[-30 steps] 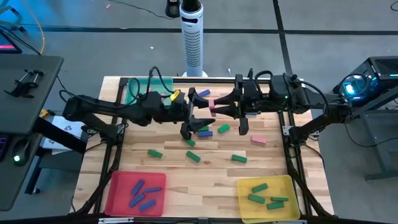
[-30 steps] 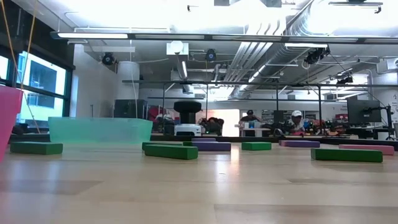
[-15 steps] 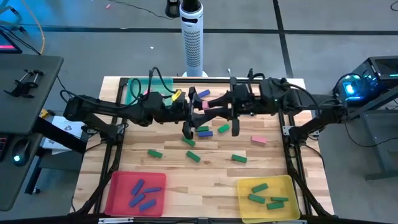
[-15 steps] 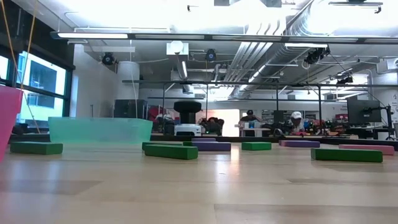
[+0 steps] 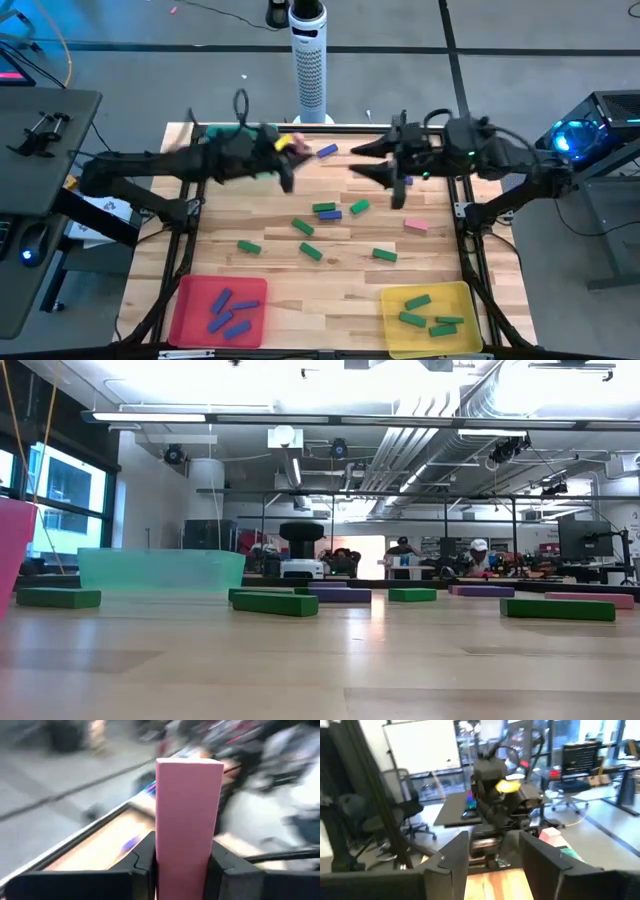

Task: Sort blocks
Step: Put the pink block into the green bin

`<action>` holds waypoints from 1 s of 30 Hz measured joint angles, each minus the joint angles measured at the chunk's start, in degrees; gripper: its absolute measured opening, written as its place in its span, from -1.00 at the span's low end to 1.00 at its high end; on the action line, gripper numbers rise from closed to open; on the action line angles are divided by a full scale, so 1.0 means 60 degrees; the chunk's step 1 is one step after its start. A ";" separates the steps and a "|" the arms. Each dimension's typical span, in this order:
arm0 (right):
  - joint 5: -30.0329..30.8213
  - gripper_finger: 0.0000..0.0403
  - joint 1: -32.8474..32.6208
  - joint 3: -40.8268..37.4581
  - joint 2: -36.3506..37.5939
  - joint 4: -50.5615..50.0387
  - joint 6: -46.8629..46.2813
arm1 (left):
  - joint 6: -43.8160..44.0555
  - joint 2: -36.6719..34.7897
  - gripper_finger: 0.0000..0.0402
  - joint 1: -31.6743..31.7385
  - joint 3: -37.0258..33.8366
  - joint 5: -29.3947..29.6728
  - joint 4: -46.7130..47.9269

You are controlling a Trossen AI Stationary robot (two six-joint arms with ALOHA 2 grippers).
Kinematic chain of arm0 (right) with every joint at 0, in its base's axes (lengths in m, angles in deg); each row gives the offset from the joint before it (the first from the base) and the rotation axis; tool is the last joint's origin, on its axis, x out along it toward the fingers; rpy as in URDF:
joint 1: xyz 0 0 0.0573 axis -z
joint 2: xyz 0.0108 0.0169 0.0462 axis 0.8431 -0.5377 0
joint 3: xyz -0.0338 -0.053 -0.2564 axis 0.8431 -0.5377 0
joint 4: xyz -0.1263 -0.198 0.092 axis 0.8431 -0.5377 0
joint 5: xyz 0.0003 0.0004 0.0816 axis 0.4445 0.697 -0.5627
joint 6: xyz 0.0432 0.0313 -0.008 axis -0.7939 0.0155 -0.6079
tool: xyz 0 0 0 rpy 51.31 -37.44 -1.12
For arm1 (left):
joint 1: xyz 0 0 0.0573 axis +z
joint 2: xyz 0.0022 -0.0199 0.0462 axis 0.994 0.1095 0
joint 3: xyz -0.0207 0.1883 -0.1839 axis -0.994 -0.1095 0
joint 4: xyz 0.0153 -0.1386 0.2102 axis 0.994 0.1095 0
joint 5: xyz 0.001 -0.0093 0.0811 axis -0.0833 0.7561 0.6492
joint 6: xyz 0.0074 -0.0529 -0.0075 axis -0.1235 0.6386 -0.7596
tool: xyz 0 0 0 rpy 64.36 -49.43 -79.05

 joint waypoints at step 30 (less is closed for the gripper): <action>0.0996 -0.24 -0.1469 -0.0664 0.0618 -0.8188 -0.4834 | -0.2538 0.5307 -0.43 0.8303 -0.0015 -0.3266 0.8057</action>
